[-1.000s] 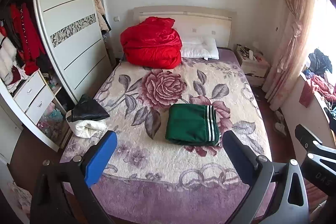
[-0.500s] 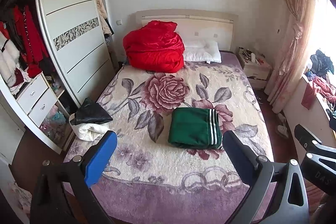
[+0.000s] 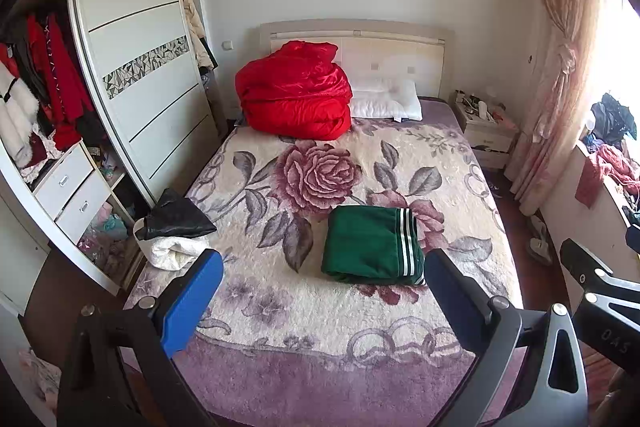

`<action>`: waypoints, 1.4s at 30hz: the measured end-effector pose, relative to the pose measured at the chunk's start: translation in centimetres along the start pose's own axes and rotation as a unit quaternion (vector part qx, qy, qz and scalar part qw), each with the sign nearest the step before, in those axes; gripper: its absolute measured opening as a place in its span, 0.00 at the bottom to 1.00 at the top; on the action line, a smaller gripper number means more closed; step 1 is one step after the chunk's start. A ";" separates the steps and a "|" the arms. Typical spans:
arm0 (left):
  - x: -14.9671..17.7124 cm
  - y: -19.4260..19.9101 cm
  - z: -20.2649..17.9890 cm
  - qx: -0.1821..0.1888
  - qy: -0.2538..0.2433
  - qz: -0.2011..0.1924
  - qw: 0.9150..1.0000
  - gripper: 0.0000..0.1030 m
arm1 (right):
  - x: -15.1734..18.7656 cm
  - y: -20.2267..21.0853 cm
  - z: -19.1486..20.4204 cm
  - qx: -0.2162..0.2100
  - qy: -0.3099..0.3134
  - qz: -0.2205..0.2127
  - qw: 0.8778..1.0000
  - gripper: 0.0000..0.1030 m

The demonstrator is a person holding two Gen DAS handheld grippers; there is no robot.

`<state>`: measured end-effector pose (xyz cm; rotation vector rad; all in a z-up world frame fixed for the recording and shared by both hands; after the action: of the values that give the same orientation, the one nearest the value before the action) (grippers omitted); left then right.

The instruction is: Fold large clothes

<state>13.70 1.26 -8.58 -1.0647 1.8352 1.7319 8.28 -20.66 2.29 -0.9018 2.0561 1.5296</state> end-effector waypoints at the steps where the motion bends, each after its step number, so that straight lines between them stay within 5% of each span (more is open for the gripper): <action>1: -0.1 0.1 0.0 -0.001 0.000 0.000 1.000 1.00 | 0.1 0.0 0.0 -0.001 0.000 0.001 1.000 1.00; 42: -2.0 1.1 1.2 -0.006 0.000 -0.007 1.000 1.00 | 0.4 1.0 1.1 -0.006 -0.002 -0.005 1.000 1.00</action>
<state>13.90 2.86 -6.57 -1.0811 1.8151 1.7375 7.25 -19.51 2.38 -0.9106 2.0396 1.5384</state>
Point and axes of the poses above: each gripper's, at about its wrist camera, not at the fingertips, and y roughly against the way its jaws point, z to its left, x to its underside, the point moved 8 cm from there along -y, roughly the way its jaws point, and after that the axes turned 13 degrees about y, right-handed, at the moved point
